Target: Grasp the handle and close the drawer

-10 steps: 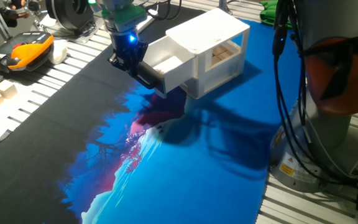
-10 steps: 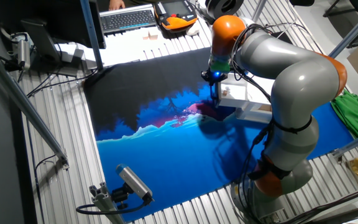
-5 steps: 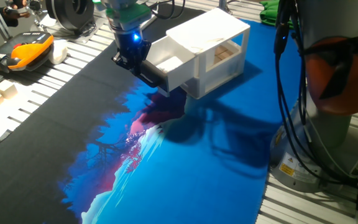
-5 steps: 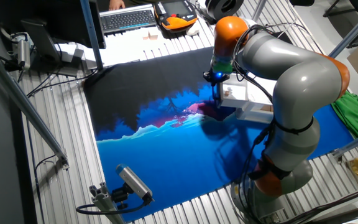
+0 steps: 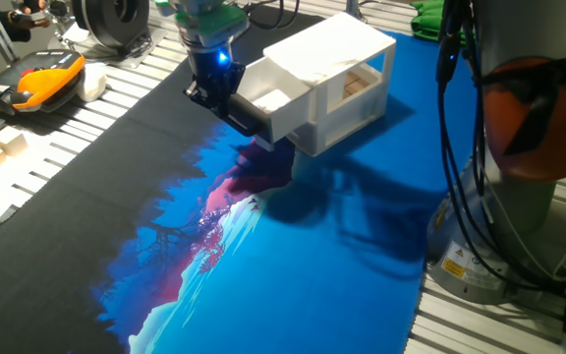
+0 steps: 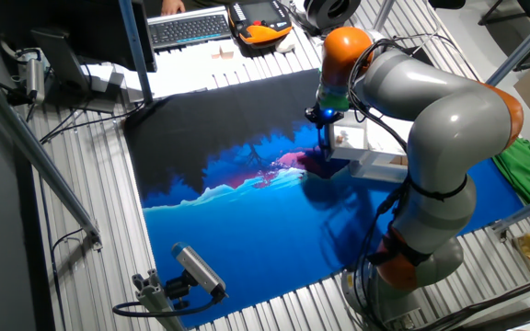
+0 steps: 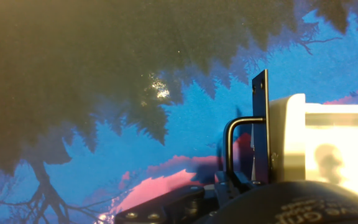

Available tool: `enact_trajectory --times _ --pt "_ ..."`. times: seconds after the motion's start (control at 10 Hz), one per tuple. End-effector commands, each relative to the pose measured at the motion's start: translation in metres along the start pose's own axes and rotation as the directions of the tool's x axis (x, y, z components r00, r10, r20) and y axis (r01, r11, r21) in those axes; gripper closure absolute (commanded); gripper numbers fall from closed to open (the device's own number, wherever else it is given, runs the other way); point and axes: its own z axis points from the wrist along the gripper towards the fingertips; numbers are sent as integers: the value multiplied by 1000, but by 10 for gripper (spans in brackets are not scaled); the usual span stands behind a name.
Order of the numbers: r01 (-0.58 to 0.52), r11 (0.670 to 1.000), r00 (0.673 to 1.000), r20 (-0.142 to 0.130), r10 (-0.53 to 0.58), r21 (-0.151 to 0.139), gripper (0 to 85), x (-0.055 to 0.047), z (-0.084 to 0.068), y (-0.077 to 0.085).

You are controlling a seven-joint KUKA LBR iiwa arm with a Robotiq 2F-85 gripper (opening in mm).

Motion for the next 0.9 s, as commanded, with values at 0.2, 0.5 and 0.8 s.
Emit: enact_trajectory --times 0.2,0.5,0.8 --pt "3 1000 1000 4 -3 -2 850 2 1 -4" --pt "8 1000 1000 4 -8 1 850 3 -3 -7" --pt "14 1000 1000 3 -14 3 850 4 -4 -11"
